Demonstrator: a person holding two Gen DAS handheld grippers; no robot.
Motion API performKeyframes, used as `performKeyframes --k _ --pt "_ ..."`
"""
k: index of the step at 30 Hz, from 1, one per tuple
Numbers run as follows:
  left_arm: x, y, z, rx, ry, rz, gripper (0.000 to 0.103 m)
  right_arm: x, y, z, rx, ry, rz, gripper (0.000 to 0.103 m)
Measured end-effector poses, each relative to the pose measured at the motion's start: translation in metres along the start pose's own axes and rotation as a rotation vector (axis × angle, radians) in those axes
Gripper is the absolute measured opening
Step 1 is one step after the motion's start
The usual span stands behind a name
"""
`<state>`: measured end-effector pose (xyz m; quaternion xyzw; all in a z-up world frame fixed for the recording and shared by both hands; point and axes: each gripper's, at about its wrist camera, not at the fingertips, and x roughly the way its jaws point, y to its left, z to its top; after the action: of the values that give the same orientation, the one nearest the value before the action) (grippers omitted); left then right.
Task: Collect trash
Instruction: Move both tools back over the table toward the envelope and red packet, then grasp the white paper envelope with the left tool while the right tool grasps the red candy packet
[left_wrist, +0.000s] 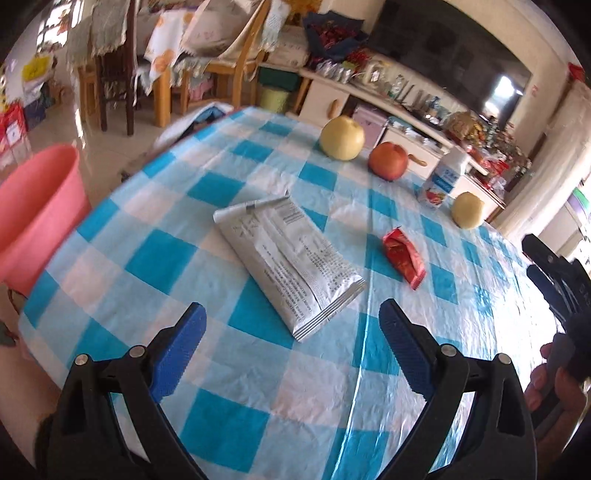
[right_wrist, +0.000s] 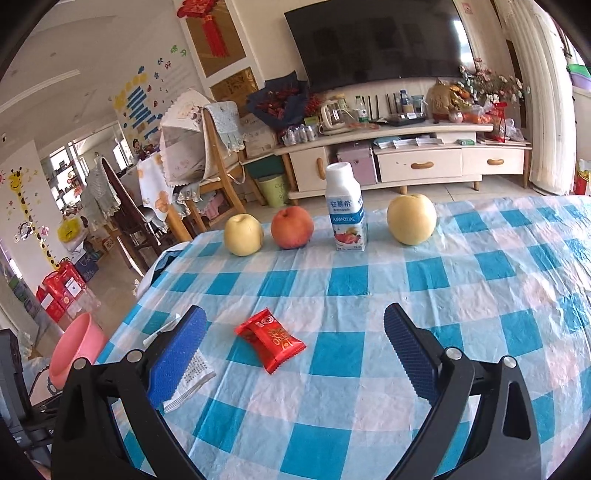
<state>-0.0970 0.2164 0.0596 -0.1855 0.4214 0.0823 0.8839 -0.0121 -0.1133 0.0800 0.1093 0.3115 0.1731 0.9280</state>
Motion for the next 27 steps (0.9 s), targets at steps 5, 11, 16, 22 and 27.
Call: performKeyframes --k 5,11,16,22,27 --pt "0.036 0.005 0.007 -0.122 0.043 0.006 0.095 0.029 0.001 0.0 -0.039 0.057 -0.013 0.096" --pt "0.058 -0.005 0.019 -0.15 0.044 0.003 0.095 0.071 0.025 -0.012 -0.22 0.153 -0.02 0.096" --pt "0.078 -0.018 0.033 -0.137 0.052 0.041 0.095 0.101 0.027 -0.02 -0.294 0.22 -0.016 0.096" --pt "0.1 -0.029 0.042 -0.075 0.071 0.128 0.095 0.125 0.018 -0.021 -0.28 0.283 0.029 0.096" --pt "0.111 -0.036 0.048 -0.009 0.065 0.187 0.095 0.14 0.017 -0.022 -0.273 0.319 0.071 0.096"
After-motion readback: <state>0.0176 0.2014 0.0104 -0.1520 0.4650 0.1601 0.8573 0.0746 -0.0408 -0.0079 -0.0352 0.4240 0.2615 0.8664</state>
